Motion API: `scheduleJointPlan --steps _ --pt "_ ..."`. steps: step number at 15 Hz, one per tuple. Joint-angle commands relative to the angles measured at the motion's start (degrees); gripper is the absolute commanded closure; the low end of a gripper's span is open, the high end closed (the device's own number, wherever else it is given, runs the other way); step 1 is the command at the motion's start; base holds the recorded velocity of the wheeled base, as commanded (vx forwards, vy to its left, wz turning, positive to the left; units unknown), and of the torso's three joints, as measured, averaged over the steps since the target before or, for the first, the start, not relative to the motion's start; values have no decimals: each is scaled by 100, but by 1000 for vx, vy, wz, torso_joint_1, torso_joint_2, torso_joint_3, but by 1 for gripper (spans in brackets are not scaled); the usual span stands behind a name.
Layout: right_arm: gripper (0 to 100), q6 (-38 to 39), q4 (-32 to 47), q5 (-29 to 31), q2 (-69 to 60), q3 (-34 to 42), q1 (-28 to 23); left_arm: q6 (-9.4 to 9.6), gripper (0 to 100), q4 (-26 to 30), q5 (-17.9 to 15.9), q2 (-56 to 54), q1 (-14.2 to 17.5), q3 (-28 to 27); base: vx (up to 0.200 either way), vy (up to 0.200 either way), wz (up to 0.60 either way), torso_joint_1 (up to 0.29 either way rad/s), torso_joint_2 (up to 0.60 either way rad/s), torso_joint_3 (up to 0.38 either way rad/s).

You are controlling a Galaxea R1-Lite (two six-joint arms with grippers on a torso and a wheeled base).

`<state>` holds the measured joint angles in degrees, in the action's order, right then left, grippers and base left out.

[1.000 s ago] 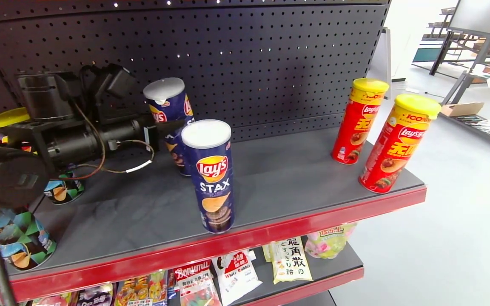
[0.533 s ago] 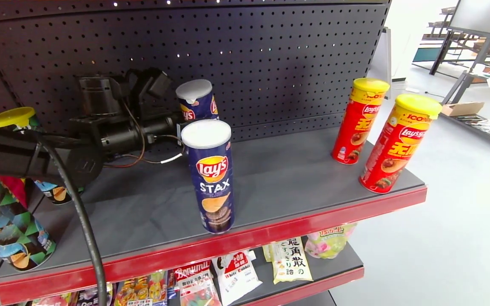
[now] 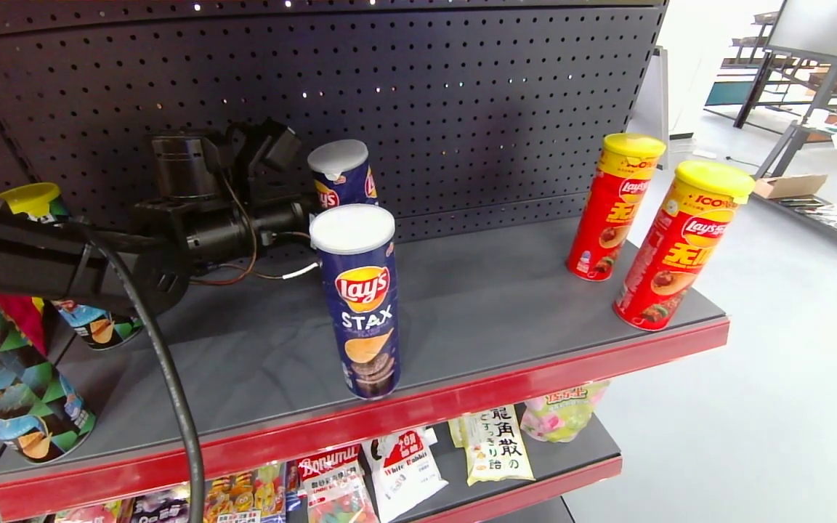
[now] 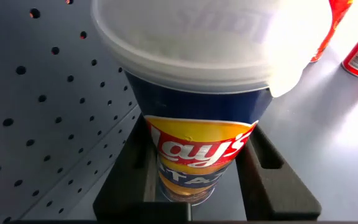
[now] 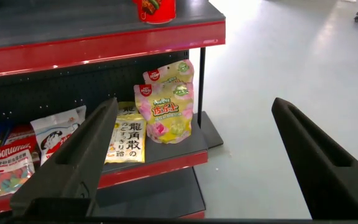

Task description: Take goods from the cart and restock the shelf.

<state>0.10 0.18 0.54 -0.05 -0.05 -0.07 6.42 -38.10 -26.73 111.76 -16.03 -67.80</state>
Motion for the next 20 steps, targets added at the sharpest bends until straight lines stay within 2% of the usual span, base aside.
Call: scheduleJointPlan --steps 1,4,9,11,18,19,20 --pt "0 -1 -1 -1 5 -4 -1 26 100 4 2 -23 12 -14 0 0 0 0 0 0" --pt "0 -1 -1 -1 5 -4 -1 175 100 39 -7 -23 74 13 0 0 0 0 0 0" --pt "0 -1 -1 -1 5 5 -1 184 100 145 -25 -32 56 30 0 0 0 0 0 0" --pt "0 8 -1 -1 5 5 -1 175 100 320 -218 -93 21 4 0 0 0 0 0 0" --pt "0 -1 -1 -1 5 -4 -1 219 100 391 -201 -76 21 66 0 0 0 0 0 0" --pt "0 -1 -1 -1 5 -4 -1 228 0 391 -201 -67 21 66 0 0 0 0 0 0" --pt "0 -1 -1 -1 5 5 -1 201 0 399 -201 -76 21 57 0 0 0 0 0 0"
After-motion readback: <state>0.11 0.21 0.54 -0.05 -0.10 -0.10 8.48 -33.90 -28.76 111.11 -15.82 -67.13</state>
